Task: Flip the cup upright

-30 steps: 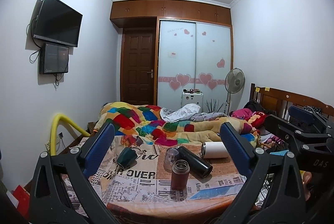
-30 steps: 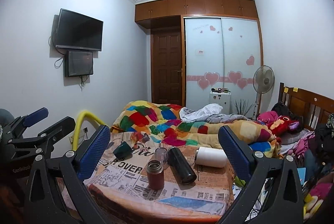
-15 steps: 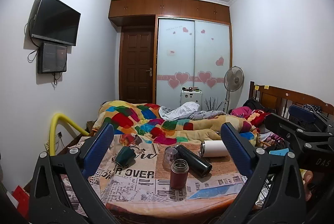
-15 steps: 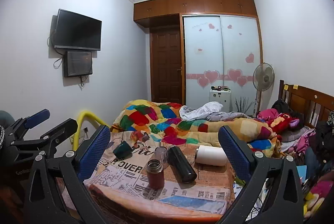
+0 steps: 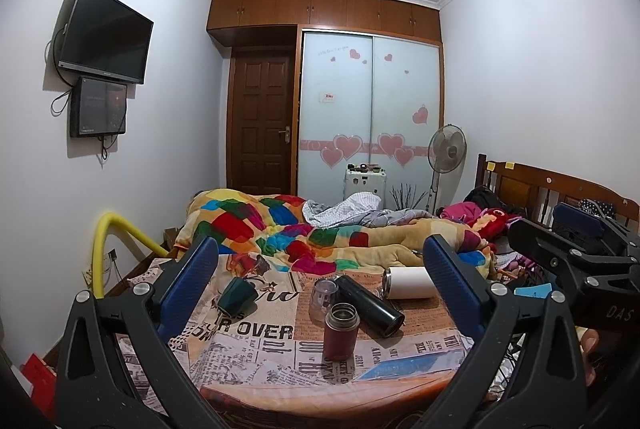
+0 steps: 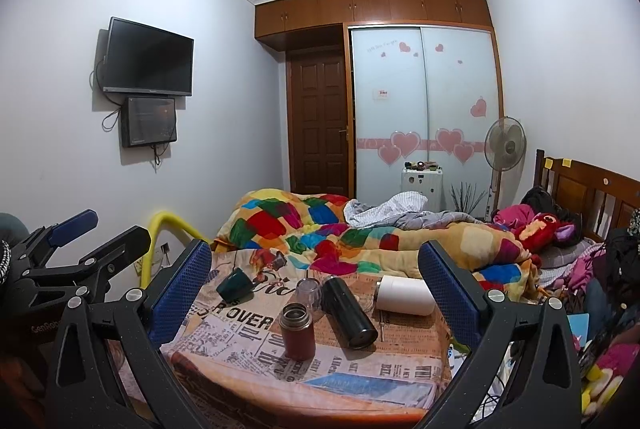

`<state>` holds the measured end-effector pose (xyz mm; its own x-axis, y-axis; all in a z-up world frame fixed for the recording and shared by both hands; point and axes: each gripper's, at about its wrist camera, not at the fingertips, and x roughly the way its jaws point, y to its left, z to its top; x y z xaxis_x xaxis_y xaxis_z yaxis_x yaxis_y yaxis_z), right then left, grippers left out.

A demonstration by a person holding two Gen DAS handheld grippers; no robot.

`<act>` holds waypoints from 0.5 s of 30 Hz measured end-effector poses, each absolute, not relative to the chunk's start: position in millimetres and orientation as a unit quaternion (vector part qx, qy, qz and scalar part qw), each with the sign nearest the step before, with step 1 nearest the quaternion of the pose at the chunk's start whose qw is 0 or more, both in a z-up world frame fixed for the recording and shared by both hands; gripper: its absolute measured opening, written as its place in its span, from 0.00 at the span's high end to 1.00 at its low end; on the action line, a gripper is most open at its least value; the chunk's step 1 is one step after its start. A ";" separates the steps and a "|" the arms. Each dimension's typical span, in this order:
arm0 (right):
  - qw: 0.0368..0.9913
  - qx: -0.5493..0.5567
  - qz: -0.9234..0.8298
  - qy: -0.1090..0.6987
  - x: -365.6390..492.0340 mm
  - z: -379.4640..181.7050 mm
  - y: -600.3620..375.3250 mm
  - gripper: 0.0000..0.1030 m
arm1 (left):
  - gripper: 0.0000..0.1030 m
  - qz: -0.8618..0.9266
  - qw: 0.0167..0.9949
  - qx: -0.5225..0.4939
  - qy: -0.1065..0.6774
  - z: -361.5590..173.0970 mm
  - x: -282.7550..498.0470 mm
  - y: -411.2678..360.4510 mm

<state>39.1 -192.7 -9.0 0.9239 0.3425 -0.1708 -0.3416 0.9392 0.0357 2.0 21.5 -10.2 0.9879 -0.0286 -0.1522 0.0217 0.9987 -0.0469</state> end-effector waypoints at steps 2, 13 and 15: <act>0.981 0.002 0.174 0.087 39.9 -9.2 -192.9 0.00 | 0.00 -0.012 0.997 -0.023 0.077 -10.0 2.0 20.9; 0.981 0.003 0.175 0.088 40.0 -8.2 -193.5 0.00 | 0.00 -0.016 0.997 -0.022 0.078 -9.9 4.1 20.8; 0.981 0.003 0.174 0.088 39.3 -7.7 -193.5 0.00 | 0.00 -0.016 0.997 -0.021 0.078 -9.9 4.3 21.1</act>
<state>39.3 -193.5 -7.7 0.9242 0.3415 -0.1711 -0.3406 0.9395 0.0360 4.3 21.1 -9.9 0.9874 -0.0354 -0.1542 0.0287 0.9986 -0.0452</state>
